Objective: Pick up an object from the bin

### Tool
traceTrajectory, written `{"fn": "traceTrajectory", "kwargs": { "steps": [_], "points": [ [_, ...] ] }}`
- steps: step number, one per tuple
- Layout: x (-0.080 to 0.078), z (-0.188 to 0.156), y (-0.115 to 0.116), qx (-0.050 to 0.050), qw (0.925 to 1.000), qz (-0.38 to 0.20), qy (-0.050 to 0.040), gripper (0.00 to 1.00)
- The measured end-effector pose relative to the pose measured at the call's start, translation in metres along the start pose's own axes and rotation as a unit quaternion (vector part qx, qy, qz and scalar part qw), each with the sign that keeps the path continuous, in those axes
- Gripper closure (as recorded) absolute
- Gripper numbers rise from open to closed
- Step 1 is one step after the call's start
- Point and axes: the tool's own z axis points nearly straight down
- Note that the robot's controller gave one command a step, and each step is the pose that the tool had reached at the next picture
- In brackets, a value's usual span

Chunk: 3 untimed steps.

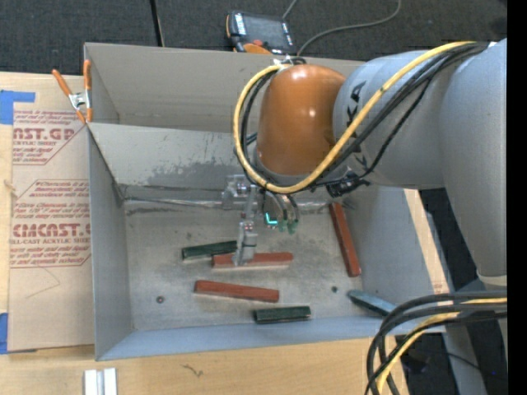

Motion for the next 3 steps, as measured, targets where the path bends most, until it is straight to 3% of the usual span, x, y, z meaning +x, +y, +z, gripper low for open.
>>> {"fn": "traceTrajectory", "kwargs": {
  "steps": [1,2,3],
  "points": [
    [0.039,0.096,0.089,0.0,0.9837,-0.18,-0.001,0.0],
    [-0.008,-0.033,0.081,0.001,0.9638,-0.266,-0.0085,0.0],
    [0.028,0.099,0.051,0.0,0.9541,-0.299,0.0009,0.0]
  ]
}}
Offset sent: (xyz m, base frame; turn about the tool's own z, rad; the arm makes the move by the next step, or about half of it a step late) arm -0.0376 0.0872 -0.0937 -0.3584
